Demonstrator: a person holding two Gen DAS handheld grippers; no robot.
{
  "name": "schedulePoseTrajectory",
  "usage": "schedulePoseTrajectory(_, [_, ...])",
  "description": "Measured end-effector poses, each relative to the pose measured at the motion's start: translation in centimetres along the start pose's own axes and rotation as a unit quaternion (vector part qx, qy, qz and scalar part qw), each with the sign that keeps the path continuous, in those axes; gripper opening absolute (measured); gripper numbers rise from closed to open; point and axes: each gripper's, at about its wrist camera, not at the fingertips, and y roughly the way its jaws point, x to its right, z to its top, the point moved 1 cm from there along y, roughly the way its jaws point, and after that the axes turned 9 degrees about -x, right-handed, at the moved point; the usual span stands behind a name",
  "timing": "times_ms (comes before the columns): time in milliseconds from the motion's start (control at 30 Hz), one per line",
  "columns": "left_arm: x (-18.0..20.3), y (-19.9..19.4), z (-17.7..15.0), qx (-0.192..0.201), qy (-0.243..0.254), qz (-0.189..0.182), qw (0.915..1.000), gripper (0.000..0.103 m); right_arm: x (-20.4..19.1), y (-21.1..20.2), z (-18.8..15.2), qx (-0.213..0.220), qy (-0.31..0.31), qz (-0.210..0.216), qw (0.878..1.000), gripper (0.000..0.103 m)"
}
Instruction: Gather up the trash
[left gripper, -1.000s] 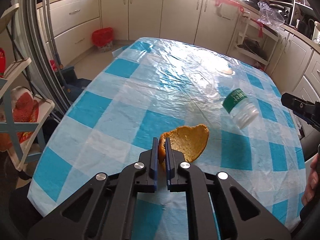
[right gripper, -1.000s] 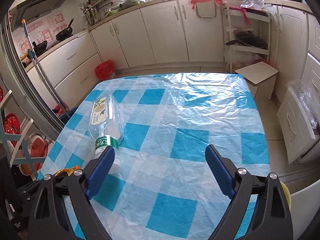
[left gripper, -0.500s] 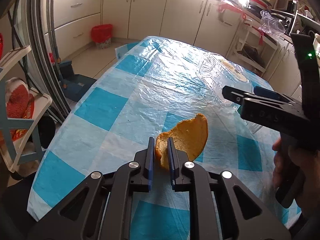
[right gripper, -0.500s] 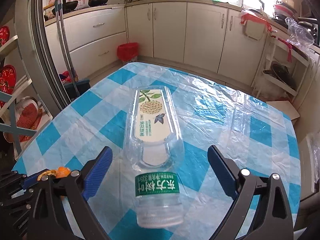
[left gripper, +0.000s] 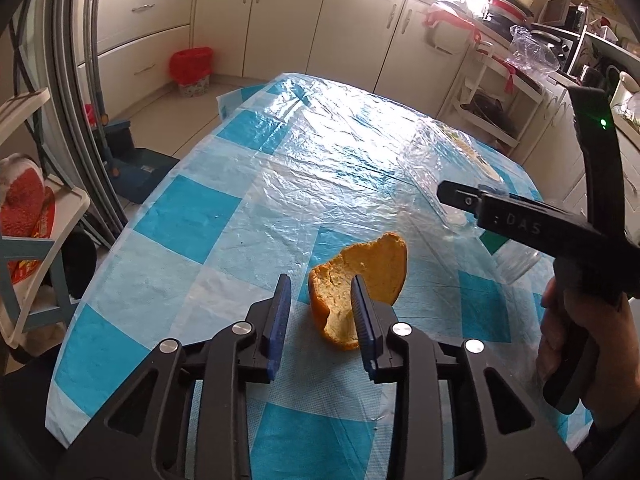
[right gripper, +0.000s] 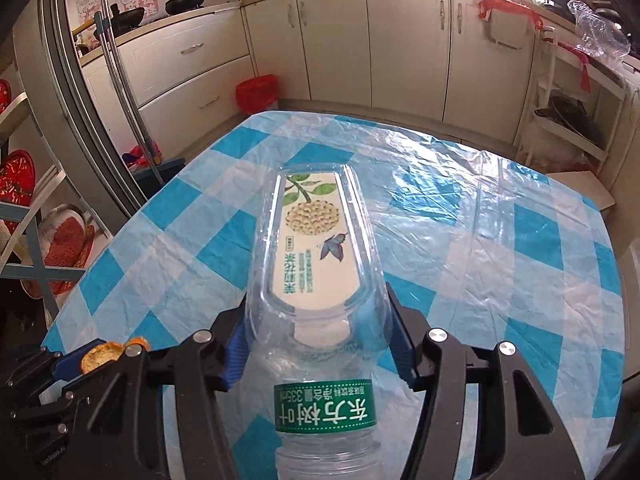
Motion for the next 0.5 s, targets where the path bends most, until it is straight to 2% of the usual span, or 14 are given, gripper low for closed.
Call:
schedulePoseTrajectory(133, [-0.4,-0.4,-0.1,0.004,-0.013,0.017,0.9998,0.054,1.5,-1.8,-2.2,-0.006,0.008,-0.007,1.000,0.057])
schedulePoseTrajectory(200, [-0.6,-0.5,-0.2,0.005,-0.022,0.024,0.9995,0.061,2.4,-2.8,-3.5,-0.013,0.014,-0.011,1.000,0.057])
schedulePoseTrajectory(500, [-0.4,-0.6,-0.2,-0.003,-0.040,0.059,0.9974,0.061,4.9,-5.5,-6.1,-0.029,0.031,-0.022,0.999,0.057])
